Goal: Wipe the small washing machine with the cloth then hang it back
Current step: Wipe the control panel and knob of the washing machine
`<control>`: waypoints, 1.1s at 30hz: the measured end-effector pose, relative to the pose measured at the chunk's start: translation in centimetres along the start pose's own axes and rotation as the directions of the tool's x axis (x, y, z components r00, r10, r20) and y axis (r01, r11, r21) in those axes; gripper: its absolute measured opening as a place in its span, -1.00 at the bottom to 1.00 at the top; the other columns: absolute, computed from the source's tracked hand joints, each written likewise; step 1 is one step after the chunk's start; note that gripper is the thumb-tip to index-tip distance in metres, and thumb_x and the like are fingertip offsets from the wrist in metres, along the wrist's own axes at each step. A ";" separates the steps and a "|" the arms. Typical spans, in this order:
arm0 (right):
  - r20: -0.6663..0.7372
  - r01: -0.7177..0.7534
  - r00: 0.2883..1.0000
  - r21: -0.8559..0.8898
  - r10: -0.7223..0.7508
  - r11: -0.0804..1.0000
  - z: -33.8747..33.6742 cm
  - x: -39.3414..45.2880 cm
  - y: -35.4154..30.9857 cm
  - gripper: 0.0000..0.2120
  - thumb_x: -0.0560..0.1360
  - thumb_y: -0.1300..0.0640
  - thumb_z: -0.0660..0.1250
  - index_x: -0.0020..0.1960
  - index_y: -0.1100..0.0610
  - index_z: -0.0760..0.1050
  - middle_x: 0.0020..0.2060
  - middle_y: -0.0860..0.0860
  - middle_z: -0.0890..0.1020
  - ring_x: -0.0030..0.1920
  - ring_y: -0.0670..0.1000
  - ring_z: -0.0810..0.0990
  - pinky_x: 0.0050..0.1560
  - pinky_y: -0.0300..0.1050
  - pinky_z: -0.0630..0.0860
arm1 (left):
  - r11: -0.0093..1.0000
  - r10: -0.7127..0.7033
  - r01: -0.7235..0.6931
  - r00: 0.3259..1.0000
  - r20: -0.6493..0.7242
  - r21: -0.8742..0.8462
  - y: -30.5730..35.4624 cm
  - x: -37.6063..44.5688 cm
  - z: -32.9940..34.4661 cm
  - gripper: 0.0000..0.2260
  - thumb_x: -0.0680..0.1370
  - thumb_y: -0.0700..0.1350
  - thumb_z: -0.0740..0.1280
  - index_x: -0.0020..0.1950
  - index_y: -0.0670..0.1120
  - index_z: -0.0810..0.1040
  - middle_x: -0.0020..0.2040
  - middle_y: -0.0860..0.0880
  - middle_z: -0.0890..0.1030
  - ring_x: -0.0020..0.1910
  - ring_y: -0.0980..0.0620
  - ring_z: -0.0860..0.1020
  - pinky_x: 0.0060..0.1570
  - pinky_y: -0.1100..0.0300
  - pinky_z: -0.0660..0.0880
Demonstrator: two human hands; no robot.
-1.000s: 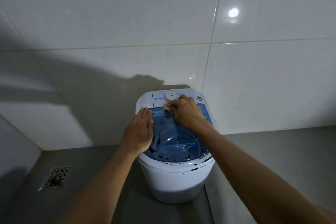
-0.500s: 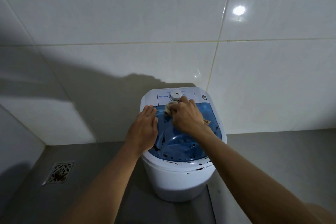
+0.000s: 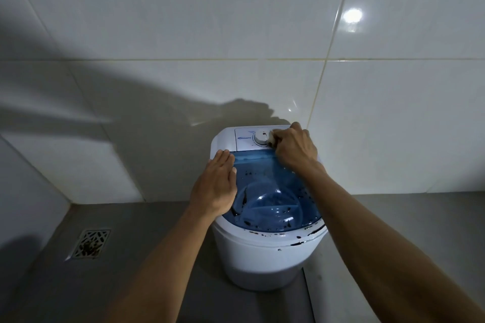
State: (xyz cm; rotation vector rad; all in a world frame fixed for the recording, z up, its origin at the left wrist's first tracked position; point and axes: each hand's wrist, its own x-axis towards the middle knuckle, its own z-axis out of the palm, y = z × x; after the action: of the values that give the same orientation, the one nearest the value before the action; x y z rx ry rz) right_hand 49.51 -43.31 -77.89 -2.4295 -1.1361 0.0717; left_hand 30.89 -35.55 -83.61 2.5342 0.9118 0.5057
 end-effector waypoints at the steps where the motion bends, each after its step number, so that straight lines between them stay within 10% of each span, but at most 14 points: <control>1: 0.005 0.041 0.999 -0.016 -0.040 0.999 0.3 -0.7 0.0 -0.72 0.58 0.23 0.17 0.08 0.00 0.61 0.09 0.10 0.43 0.15 0.19 0.43 -0.02 0.06 0.43 | 1.000 0.010 -0.010 1.000 -0.014 -0.002 0.0 0.0 0.0 -0.58 0.67 -0.08 -0.01 0.53 -0.13 0.18 0.57 -0.04 0.13 0.55 0.08 0.03 0.53 0.15 -0.01; 33: 0.003 0.105 0.994 0.026 -0.105 0.994 2.3 -2.8 -0.2 -0.77 0.58 0.16 0.24 0.19 0.03 0.57 0.12 0.07 0.48 0.20 0.15 0.40 0.09 0.08 0.45 | 1.000 0.023 -0.023 0.999 -0.043 0.006 0.0 0.0 0.1 -0.59 0.67 -0.08 0.03 0.52 -0.13 0.22 0.55 -0.05 0.19 0.55 0.05 0.07 0.52 0.13 0.03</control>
State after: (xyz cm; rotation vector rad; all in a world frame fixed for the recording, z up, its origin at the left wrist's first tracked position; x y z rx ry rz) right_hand 47.02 -44.40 -80.25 -2.3439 -1.2553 0.0588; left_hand 30.93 -35.53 -83.66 2.5504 0.9014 0.5680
